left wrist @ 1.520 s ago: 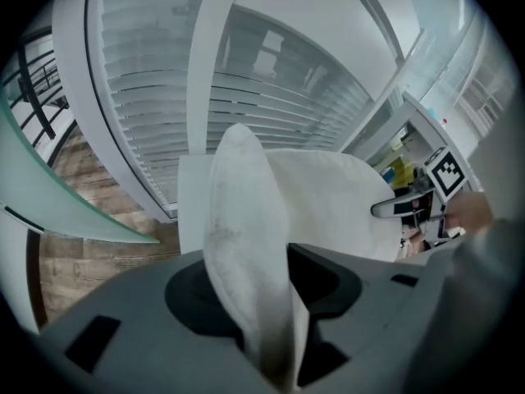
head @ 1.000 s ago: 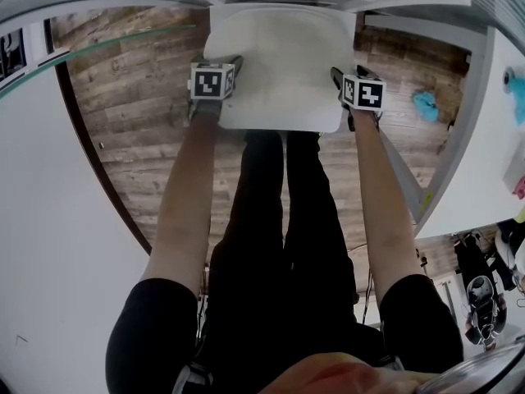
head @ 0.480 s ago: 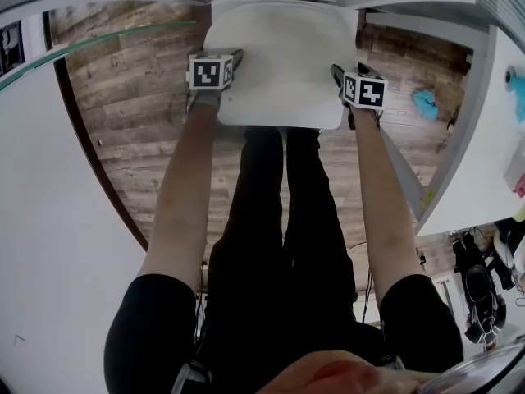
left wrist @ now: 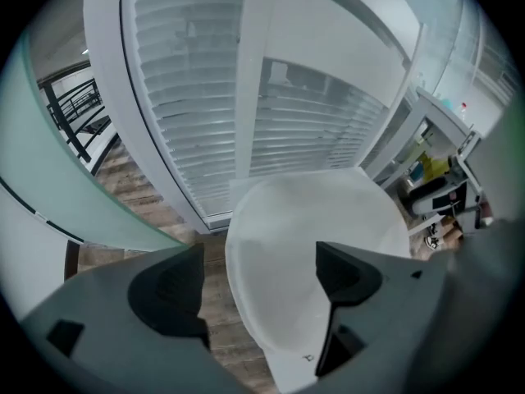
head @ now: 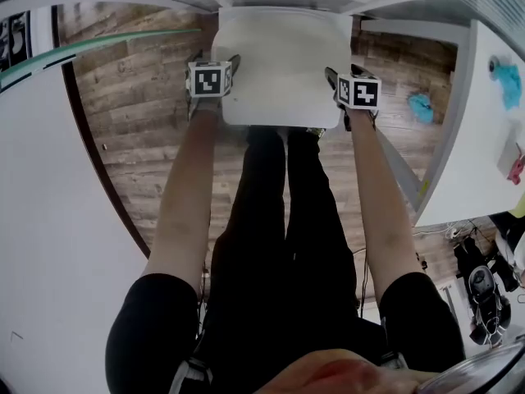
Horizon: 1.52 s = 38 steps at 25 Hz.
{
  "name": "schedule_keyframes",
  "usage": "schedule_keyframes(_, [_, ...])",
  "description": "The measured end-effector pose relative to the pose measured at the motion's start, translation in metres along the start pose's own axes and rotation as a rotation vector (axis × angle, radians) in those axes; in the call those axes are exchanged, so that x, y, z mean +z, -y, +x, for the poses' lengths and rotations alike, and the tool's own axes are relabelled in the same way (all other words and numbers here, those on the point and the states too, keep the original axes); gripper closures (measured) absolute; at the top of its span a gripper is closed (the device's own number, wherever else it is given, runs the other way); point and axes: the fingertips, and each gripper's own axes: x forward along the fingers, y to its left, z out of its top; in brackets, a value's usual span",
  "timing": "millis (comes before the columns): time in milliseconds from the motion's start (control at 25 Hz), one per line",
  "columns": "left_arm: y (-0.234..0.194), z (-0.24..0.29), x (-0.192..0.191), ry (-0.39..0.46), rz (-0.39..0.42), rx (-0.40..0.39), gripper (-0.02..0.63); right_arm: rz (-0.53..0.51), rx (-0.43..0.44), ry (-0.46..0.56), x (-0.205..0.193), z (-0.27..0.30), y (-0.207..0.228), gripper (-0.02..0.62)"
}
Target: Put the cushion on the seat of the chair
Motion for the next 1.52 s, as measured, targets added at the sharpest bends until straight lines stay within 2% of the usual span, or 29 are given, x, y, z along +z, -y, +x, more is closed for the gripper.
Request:
schedule_keyframes(200, [0.038,-0.048,0.011,0.049,-0.005,-0.063,0.195,-0.037,0.034,0.039,0.015,-0.041,-0.031,0.284])
schedule_keyframes(480, [0.09,-0.126,0.019,0.053,0.011,-0.115,0.198,-0.04,0.092,0.101,0.025,-0.115,-0.076,0.3])
schedule_keyframes(560, [0.103,-0.151,0.026,0.069,0.008,-0.135,0.2,-0.042,0.098,0.134,0.032,-0.14,-0.088,0.347])
schedule_keyframes(640, [0.113,-0.178,0.031,0.084,0.016,-0.152,0.23,-0.038,0.093,0.173,0.037,-0.166,-0.1,0.463])
schedule_keyframes(720, [0.122,-0.207,0.038,0.113,0.022,-0.158,0.352,-0.045,0.093,0.209,0.041,-0.193,-0.113,0.535])
schedule_keyframes(880, [0.145,-0.261,0.066,0.209,0.088,-0.175,0.486,-0.116,0.122,0.307,0.061,-0.248,-0.139,0.578])
schedule_keyframes(1000, [0.169,-0.303,0.082,0.266,0.152,-0.203,0.565,-0.228,0.135,0.428,0.079,-0.304,-0.161,0.58])
schedule_keyframes(1160, [0.199,-0.369,0.12,0.407,0.215,-0.259,0.594,-0.351,0.143,0.582,0.106,-0.388,-0.182,0.58])
schedule_keyframes(1320, [0.223,-0.445,0.157,0.583,0.293,-0.313,0.594,-0.397,0.196,0.712,0.128,-0.461,-0.205,0.58])
schedule_keyframes(1520, [0.242,-0.54,0.196,0.763,0.341,-0.341,0.594,-0.483,0.227,0.885,0.152,-0.552,-0.228,0.58])
